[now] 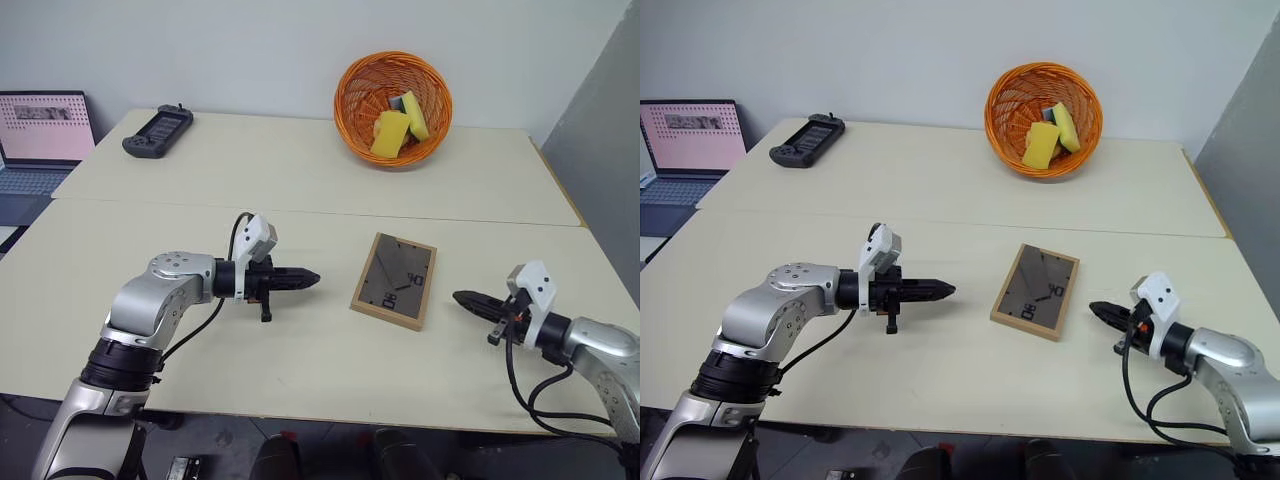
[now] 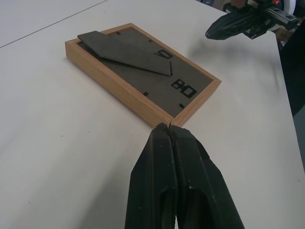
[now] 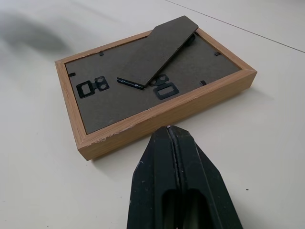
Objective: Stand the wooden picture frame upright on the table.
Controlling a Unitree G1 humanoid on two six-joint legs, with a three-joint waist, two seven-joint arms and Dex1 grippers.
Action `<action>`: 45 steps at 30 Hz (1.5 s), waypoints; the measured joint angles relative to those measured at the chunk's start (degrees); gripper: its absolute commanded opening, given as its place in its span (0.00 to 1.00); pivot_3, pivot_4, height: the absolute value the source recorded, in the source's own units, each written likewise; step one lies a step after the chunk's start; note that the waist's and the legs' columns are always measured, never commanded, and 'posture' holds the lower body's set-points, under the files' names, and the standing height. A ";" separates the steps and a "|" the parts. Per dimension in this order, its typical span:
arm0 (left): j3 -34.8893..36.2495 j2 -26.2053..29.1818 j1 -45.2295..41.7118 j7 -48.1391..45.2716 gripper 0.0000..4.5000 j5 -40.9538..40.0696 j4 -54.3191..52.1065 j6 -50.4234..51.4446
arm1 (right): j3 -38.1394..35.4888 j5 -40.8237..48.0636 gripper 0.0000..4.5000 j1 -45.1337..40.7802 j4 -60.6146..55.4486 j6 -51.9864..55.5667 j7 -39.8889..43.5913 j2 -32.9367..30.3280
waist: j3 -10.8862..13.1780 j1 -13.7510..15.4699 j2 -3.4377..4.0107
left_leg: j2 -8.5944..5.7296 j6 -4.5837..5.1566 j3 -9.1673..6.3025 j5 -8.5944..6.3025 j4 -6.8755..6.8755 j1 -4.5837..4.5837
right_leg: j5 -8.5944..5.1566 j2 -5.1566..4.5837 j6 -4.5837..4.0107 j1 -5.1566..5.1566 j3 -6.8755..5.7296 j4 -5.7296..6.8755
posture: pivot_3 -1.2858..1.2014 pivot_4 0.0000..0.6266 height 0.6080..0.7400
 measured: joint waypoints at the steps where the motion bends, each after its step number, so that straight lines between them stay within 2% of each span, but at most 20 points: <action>1: 0.01 -0.01 0.00 0.07 0.00 0.05 0.00 0.00 | 0.00 0.00 0.00 -0.15 0.05 0.14 -0.18 0.11 | 0.00 0.00 0.00 | 0.00 0.00 0.00 0.00 0.00 0.00 | 0.00 0.00 0.00 0.00 0.00 0.00 | 0.52 0.24 1.00; 34: 0.08 -1.32 -1.51 2.29 0.00 2.08 0.63 -0.14 | 0.00 -0.73 0.00 -1.91 0.87 0.28 -3.21 1.88 | 0.00 0.03 0.00 | 0.00 0.00 -0.02 0.00 0.03 0.00 | 0.00 0.00 0.00 0.02 -0.02 0.02 | 0.52 0.24 1.00; 38: -1.39 -4.97 -4.36 2.43 0.00 5.28 7.69 -4.02 | 0.86 -3.60 0.00 -2.62 3.76 -0.57 -6.72 4.35 | 0.00 0.15 0.00 | -0.01 0.00 -0.02 0.00 0.12 0.00 | 0.00 0.00 0.00 0.05 -0.02 0.03 | 0.52 0.24 1.00; 45: -5.70 -11.90 -13.17 0.92 0.00 13.62 27.78 -15.38 | 2.46 -6.74 0.00 -3.66 4.39 -0.85 -10.11 5.97 | 0.00 0.16 0.00 | -0.03 0.00 -0.03 0.00 0.15 -0.01 | 0.01 0.01 -0.01 0.06 -0.03 0.05 | 0.52 0.24 1.00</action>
